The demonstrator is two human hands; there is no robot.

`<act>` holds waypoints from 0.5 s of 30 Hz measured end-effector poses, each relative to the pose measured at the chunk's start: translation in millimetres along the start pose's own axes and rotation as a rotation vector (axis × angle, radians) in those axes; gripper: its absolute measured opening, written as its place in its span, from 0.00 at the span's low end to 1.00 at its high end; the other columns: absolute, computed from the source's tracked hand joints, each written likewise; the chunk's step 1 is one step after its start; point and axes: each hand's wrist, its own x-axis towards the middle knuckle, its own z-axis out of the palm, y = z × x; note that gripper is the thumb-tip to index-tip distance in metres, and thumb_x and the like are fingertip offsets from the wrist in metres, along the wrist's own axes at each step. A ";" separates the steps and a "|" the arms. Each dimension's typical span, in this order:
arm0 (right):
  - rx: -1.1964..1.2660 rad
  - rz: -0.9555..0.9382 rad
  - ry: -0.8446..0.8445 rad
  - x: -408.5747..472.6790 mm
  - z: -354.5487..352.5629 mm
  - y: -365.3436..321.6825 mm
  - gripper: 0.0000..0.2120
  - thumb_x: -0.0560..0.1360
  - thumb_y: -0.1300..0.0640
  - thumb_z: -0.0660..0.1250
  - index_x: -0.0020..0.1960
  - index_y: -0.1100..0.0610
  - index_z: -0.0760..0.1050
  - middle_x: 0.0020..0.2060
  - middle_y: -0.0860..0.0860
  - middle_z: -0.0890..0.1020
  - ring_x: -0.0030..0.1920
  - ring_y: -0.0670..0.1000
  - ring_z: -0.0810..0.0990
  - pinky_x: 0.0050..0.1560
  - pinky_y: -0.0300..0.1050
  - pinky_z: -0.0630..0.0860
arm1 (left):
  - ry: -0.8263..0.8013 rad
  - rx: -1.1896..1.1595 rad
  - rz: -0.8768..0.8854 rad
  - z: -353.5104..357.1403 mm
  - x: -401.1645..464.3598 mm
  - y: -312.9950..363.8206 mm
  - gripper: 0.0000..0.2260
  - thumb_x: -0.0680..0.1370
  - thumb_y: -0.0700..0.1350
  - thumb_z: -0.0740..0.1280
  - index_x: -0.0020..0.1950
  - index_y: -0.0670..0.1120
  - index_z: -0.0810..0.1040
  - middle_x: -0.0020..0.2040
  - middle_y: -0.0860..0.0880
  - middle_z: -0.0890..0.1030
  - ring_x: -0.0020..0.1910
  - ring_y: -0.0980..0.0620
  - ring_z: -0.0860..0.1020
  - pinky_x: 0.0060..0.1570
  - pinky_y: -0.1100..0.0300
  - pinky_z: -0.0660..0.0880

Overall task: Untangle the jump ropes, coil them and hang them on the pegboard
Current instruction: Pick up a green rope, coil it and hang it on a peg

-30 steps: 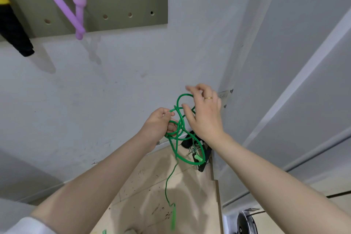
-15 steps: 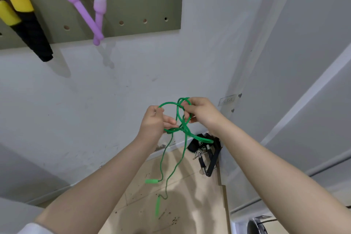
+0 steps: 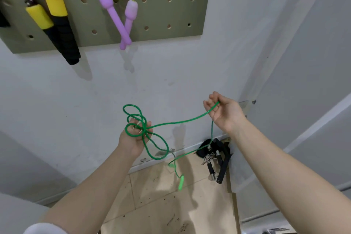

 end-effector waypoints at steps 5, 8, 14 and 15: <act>-1.247 0.208 0.071 3.2 9.8 31.2 0.13 0.79 0.50 0.59 0.53 0.60 0.71 0.50 0.59 0.78 0.42 0.56 0.78 0.44 0.46 0.75 | -0.176 0.116 0.032 18.5 -12.2 11.0 0.17 0.82 0.51 0.54 0.43 0.42 0.73 0.33 0.46 0.81 0.38 0.47 0.84 0.40 0.57 0.81; -1.733 -0.296 0.046 -0.1 22.8 52.8 0.23 0.78 0.50 0.60 0.69 0.60 0.65 0.66 0.59 0.67 0.64 0.59 0.70 0.63 0.47 0.66 | -0.275 0.263 0.042 33.1 -22.3 20.0 0.14 0.82 0.51 0.55 0.46 0.44 0.74 0.35 0.44 0.80 0.39 0.47 0.82 0.43 0.58 0.81; -1.371 -0.384 -0.389 -29.3 76.5 68.4 0.14 0.77 0.47 0.62 0.47 0.58 0.75 0.43 0.50 0.80 0.44 0.50 0.77 0.48 0.44 0.71 | -0.286 0.667 0.308 44.5 -35.5 31.0 0.11 0.82 0.46 0.56 0.45 0.44 0.73 0.44 0.46 0.80 0.41 0.49 0.82 0.38 0.63 0.79; -1.494 -0.365 -0.401 -27.6 79.1 70.3 0.13 0.75 0.47 0.66 0.47 0.58 0.76 0.43 0.50 0.80 0.42 0.49 0.77 0.46 0.43 0.71 | -0.274 0.660 0.343 44.9 -35.9 34.9 0.10 0.82 0.44 0.56 0.45 0.44 0.72 0.44 0.46 0.80 0.42 0.49 0.82 0.37 0.63 0.78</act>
